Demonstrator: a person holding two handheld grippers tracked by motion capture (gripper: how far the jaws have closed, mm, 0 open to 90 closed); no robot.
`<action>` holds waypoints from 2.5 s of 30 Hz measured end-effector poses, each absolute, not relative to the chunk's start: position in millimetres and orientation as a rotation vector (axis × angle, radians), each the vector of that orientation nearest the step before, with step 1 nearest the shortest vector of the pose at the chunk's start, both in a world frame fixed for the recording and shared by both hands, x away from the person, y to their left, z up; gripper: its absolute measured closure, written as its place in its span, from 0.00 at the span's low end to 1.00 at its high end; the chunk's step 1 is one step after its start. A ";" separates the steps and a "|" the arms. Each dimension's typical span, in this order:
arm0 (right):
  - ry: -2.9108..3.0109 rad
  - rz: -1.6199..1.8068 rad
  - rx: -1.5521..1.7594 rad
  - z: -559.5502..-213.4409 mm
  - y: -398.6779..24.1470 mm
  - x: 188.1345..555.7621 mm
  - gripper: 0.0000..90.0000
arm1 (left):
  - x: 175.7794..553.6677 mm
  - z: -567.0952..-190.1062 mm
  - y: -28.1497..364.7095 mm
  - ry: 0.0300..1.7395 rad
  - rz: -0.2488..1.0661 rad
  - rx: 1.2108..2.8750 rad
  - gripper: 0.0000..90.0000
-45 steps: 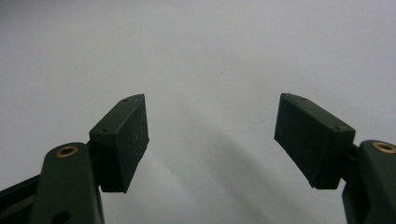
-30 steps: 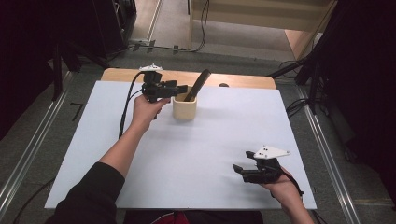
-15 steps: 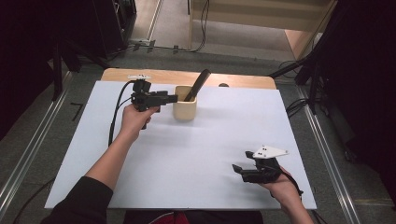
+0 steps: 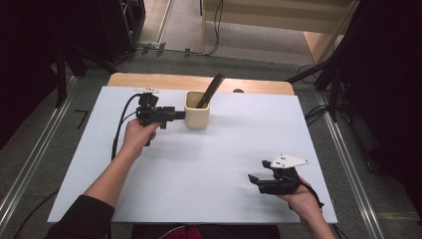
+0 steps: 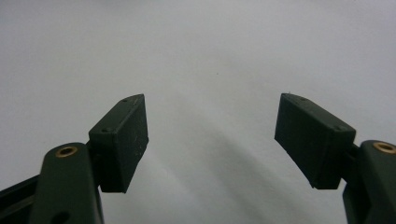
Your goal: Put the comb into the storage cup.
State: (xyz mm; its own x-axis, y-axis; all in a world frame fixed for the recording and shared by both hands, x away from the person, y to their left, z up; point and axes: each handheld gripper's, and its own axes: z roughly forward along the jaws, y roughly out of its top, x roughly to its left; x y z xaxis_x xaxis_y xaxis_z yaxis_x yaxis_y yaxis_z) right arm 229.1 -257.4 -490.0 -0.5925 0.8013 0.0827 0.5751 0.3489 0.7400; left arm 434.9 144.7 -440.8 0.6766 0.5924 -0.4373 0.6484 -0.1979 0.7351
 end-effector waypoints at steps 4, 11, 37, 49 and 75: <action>2.325 1.084 1.232 -490.3 -257.4 231.2 0.27 | 428.6 -443.9 145.6 0.974 -0.078 1.906 0.34; 2.328 1.086 1.229 -490.8 -258.0 233.1 0.27 | 417.1 -446.0 147.6 0.991 -0.102 1.937 0.34; 2.345 1.088 1.237 -492.9 -256.8 240.2 0.27 | 367.2 -447.2 168.9 0.937 -0.120 1.952 0.34; 2.346 1.087 1.238 -492.7 -256.3 240.3 0.27 | 346.1 -449.5 170.1 0.895 -0.094 2.007 0.34; 2.368 1.074 1.239 -494.5 -255.8 240.1 0.27 | 318.3 -459.5 179.6 0.908 -0.119 2.047 0.32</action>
State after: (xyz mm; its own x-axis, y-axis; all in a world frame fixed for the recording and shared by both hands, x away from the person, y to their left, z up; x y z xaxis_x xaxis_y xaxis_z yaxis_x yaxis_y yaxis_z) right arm 240.1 -255.8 -494.5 -0.6022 0.7917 0.1026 0.5988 0.3630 0.7139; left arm 318.3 179.6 -459.5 0.7293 0.5582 -0.3957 0.6414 -0.3564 0.6795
